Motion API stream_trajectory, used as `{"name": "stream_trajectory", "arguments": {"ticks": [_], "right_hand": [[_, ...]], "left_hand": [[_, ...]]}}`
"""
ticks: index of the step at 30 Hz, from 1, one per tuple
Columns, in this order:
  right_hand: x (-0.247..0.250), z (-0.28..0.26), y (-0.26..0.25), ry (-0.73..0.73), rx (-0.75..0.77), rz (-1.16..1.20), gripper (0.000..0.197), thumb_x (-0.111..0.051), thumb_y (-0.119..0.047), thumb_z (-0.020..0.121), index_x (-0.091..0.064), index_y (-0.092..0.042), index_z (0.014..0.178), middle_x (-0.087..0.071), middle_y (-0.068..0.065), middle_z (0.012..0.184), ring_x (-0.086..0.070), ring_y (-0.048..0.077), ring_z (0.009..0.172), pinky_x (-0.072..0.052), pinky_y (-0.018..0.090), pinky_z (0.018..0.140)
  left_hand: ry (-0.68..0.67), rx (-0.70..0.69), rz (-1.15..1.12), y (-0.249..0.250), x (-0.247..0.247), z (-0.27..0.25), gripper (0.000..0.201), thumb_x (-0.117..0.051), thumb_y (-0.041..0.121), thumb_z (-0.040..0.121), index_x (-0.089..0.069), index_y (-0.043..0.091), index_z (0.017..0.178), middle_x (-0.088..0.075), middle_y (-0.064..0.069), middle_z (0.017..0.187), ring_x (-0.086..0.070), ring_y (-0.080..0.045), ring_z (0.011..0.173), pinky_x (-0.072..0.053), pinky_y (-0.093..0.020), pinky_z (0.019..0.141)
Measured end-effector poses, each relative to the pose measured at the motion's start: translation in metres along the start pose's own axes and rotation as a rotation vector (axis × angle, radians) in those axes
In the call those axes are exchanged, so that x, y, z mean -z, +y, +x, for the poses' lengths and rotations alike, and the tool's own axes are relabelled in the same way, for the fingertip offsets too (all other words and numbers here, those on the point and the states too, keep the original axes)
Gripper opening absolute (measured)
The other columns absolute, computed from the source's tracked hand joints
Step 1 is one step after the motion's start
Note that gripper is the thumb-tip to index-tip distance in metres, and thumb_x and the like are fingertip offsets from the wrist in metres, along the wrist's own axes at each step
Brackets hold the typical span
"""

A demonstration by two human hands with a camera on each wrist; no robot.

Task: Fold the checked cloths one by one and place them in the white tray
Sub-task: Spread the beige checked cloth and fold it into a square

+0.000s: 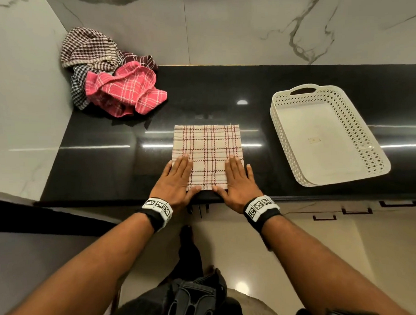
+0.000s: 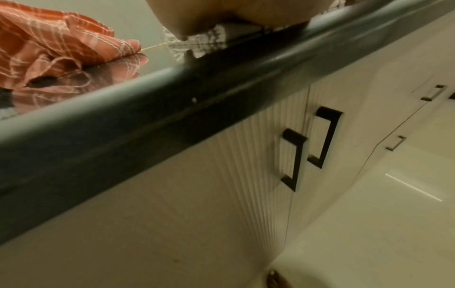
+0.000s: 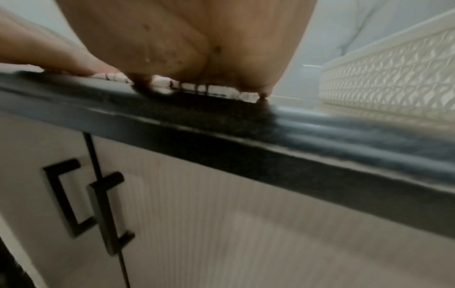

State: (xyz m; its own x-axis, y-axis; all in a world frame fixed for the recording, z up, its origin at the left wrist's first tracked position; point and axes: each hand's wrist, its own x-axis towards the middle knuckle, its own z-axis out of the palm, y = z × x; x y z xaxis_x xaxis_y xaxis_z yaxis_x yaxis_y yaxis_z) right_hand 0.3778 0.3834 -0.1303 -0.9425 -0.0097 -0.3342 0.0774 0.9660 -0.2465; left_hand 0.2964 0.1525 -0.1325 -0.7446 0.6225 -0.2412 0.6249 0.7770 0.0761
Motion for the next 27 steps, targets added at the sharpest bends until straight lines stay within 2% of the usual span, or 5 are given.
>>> {"name": "stream_trajectory", "arguments": {"ticks": [3, 7, 12, 16, 27], "right_hand": [[-0.007, -0.018, 0.005, -0.025, 0.094, -0.061, 0.105, -0.032, -0.076, 0.089, 0.02, -0.01, 0.154, 0.031, 0.007, 0.159, 0.027, 0.023, 0.148, 0.016, 0.053, 0.118], [-0.022, -0.046, 0.01, 0.116, 0.12, -0.065, 0.097, -0.063, -0.011, 0.087, 0.003, -0.018, 0.158, 0.016, -0.001, 0.162, 0.016, 0.016, 0.15, 0.014, 0.045, 0.119], [-0.017, -0.065, 0.019, 0.256, 0.105, 0.441, 0.053, -0.061, -0.003, 0.087, -0.058, -0.026, 0.134, -0.052, -0.006, 0.145, -0.042, 0.009, 0.138, -0.025, 0.041, 0.12], [0.021, -0.059, 0.008, 0.329, -0.103, 0.879, 0.017, -0.061, -0.021, 0.098, -0.071, -0.025, 0.11, -0.073, -0.01, 0.104, -0.065, -0.003, 0.095, -0.05, 0.014, 0.084], [0.039, 0.014, -0.01, 0.259, -0.449, 0.319, 0.032, -0.03, -0.032, 0.107, -0.051, -0.008, 0.104, -0.068, 0.02, 0.105, -0.062, 0.042, 0.097, -0.043, 0.045, 0.085]], "left_hand": [[-0.032, -0.045, 0.003, -0.001, -0.006, -0.022, 0.102, -0.019, 0.079, 0.088, 0.012, 0.01, 0.156, 0.019, -0.009, 0.162, 0.016, -0.024, 0.151, 0.0, -0.046, 0.124], [-0.03, -0.058, 0.026, 0.008, -0.011, -0.05, 0.097, -0.057, 0.029, 0.091, 0.013, 0.014, 0.156, 0.021, -0.007, 0.162, 0.019, -0.022, 0.15, 0.002, -0.043, 0.124], [0.214, -0.085, -0.45, -0.01, -0.006, -0.076, 0.075, -0.072, -0.009, 0.068, -0.056, 0.014, 0.137, -0.052, -0.005, 0.145, -0.05, -0.022, 0.133, -0.04, -0.037, 0.113], [0.358, 0.197, -0.769, -0.013, 0.024, -0.071, 0.013, -0.068, 0.02, 0.09, -0.069, 0.021, 0.103, -0.072, 0.006, 0.097, -0.068, -0.01, 0.088, -0.056, -0.034, 0.079], [0.16, 0.462, -0.533, -0.018, 0.035, 0.012, 0.033, -0.035, 0.042, 0.104, -0.044, 0.01, 0.104, -0.065, -0.023, 0.106, -0.061, -0.044, 0.095, -0.046, -0.045, 0.077]]}}
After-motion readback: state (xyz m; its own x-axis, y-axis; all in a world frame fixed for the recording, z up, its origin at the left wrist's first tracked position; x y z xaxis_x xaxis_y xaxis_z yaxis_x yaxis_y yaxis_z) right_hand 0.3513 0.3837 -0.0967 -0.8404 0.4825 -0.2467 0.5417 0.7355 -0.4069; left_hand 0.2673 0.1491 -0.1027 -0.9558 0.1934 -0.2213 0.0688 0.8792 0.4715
